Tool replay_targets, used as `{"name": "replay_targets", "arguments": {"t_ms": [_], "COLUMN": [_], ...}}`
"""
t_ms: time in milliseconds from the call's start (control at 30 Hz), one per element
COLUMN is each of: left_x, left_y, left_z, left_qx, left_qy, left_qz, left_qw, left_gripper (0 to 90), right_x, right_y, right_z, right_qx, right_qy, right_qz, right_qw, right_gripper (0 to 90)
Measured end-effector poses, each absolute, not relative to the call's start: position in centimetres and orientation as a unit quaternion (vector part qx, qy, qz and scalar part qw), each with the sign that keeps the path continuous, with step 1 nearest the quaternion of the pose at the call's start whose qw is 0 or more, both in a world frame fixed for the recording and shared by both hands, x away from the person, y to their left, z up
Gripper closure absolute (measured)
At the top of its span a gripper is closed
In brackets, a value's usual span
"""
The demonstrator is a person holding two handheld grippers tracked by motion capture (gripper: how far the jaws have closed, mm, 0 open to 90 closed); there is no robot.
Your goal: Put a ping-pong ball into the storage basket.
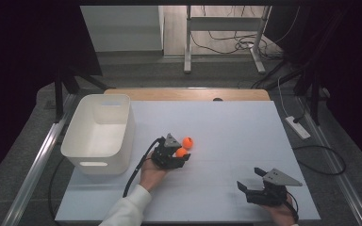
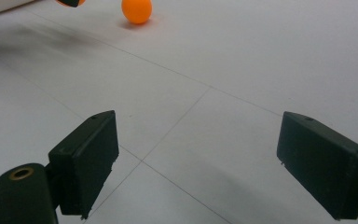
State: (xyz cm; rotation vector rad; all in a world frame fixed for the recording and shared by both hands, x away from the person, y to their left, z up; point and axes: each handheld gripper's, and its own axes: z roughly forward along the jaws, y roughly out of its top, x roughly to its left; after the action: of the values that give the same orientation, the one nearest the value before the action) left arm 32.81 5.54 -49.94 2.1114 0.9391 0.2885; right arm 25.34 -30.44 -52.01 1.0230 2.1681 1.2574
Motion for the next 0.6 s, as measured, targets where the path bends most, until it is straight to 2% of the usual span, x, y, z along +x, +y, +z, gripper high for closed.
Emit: {"name": "replay_targets", "arguments": {"t_ms": [600], "left_x": [32.0], "left_y": [6.2], "left_z": [-48.8], "left_qx": [0.827], "left_qy": [0.362], "left_qz": [0.110], "left_qw": [0.416], "left_gripper": [50.2], "right_x": [25.3], "right_y": [-30.4], "right_z": [-52.0], "right_qx": [0.369], "right_qy": [0.783], "right_qz": [0.450], "right_qw": [0.217], "right_gripper": [12.9]}}
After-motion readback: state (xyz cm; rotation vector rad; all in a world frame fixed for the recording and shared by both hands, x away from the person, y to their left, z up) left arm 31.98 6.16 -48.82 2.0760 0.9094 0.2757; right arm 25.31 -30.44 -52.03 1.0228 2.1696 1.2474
